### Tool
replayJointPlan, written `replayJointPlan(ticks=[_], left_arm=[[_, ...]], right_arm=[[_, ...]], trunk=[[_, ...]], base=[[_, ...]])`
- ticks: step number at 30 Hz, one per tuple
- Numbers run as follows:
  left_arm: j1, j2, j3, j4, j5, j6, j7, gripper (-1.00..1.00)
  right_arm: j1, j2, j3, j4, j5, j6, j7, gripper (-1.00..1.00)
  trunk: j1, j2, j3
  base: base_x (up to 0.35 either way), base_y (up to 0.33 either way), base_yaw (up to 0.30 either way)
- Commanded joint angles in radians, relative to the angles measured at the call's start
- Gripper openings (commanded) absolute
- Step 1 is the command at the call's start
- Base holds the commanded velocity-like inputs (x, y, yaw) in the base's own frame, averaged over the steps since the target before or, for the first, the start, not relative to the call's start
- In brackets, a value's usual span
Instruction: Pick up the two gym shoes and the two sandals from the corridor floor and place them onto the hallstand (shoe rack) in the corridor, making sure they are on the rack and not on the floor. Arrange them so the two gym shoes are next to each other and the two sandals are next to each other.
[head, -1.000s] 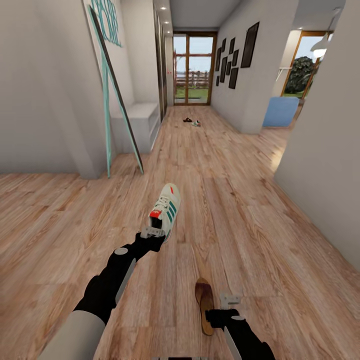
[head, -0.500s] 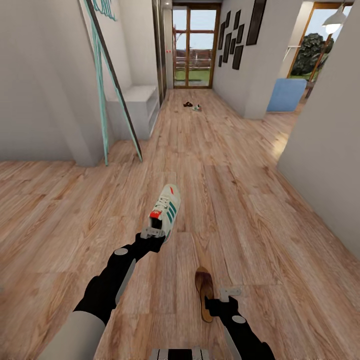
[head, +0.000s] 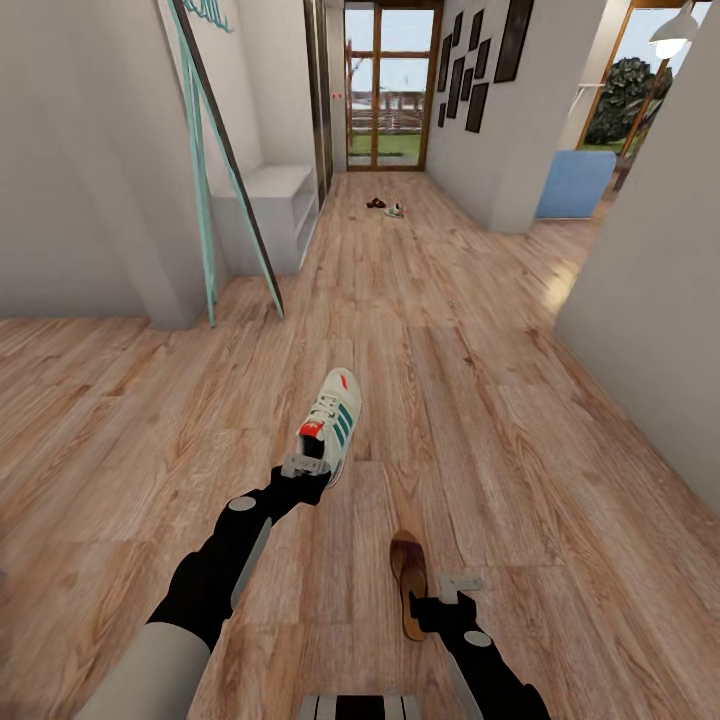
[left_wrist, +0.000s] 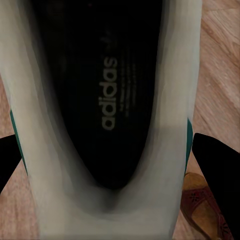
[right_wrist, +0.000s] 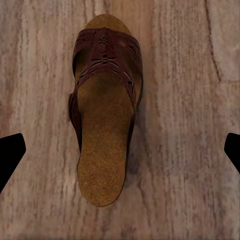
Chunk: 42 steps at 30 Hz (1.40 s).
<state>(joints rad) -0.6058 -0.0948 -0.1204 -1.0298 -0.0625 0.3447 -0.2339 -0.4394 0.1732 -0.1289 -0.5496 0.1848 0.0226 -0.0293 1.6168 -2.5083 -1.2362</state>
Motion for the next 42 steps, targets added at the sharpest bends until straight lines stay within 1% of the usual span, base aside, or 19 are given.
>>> replayJointPlan(ticks=[1, 10, 21, 37, 39, 40, 42], left_arm=[[0.000, 0.000, 0.002, -0.001, -0.006, 0.005, -0.005, -1.00], [0.001, 0.000, 0.002, 0.001, -0.006, 0.004, -0.004, -1.00], [0.001, 0.000, 0.004, 0.006, -0.006, 0.003, -0.004, -1.00], [0.001, -0.001, -0.001, -0.002, -0.005, -0.001, -0.007, -1.00], [0.001, -0.002, -0.001, -0.002, -0.005, -0.001, -0.015, -1.00], [0.001, -0.002, -0.001, -0.010, -0.005, -0.001, -0.035, -1.00], [0.001, -0.002, -0.001, -0.023, -0.005, 0.001, -0.046, -1.00]], right_arm=[[0.000, 0.001, -0.006, -0.001, 0.010, 0.002, 0.000, 1.00], [-0.001, 0.001, -0.005, -0.001, 0.010, 0.003, 0.001, 1.00], [0.001, 0.001, -0.006, -0.001, 0.010, 0.003, 0.002, 1.00], [0.001, 0.001, -0.006, -0.001, 0.010, 0.003, 0.002, 1.00], [0.001, 0.001, -0.006, -0.001, 0.010, 0.003, 0.002, 1.00], [0.001, 0.001, -0.006, -0.001, 0.010, 0.003, 0.002, 1.00], [0.001, 0.001, -0.006, -0.001, 0.010, 0.003, 0.002, 1.00]], trunk=[[0.000, 0.000, -0.001], [0.000, 0.000, -0.001], [0.000, 0.000, -0.001], [0.000, 0.000, -0.001], [0.000, 0.000, -0.001], [0.000, -0.001, -0.005], [0.001, -0.001, -0.012]], base=[[0.000, 0.000, 0.000], [0.122, 0.000, 0.000], [0.059, 0.000, 0.000], [0.012, 0.000, 0.000], [0.000, 0.000, 0.000], [0.000, 0.000, 0.000], [0.000, 0.000, 0.000]])
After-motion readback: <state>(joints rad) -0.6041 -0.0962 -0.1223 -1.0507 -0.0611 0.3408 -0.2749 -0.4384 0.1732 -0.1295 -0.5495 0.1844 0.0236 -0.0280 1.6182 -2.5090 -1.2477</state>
